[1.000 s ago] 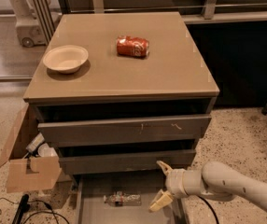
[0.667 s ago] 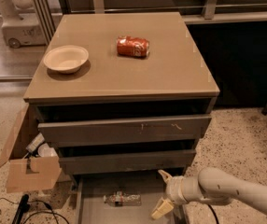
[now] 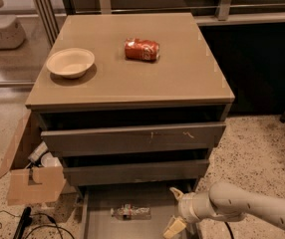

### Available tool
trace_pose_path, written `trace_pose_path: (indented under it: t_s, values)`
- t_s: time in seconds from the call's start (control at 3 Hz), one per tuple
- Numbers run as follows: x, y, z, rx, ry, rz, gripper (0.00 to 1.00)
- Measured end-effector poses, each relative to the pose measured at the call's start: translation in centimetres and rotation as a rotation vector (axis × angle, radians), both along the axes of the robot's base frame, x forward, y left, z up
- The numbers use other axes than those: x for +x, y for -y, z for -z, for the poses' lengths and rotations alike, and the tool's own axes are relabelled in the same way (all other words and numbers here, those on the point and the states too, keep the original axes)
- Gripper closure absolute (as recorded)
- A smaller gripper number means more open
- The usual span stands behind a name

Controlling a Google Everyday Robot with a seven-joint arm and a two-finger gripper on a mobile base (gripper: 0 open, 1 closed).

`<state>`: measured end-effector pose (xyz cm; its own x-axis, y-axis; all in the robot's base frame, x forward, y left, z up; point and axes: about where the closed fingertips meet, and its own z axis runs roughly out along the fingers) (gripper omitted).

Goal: Pick water bottle from bottom drawer and place on counter

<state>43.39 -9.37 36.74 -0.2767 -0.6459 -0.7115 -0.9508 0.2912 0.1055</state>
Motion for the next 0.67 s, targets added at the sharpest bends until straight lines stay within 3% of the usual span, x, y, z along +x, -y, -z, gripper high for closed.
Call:
trace_pose_path:
  t_s: [0.33,0.67]
  values:
    - [-0.1,-1.2,0.7,0.031,0.002,-0.007,0.0]
    - [0.8,-4.4,2.9,0.094,0.034,0.005,0.0]
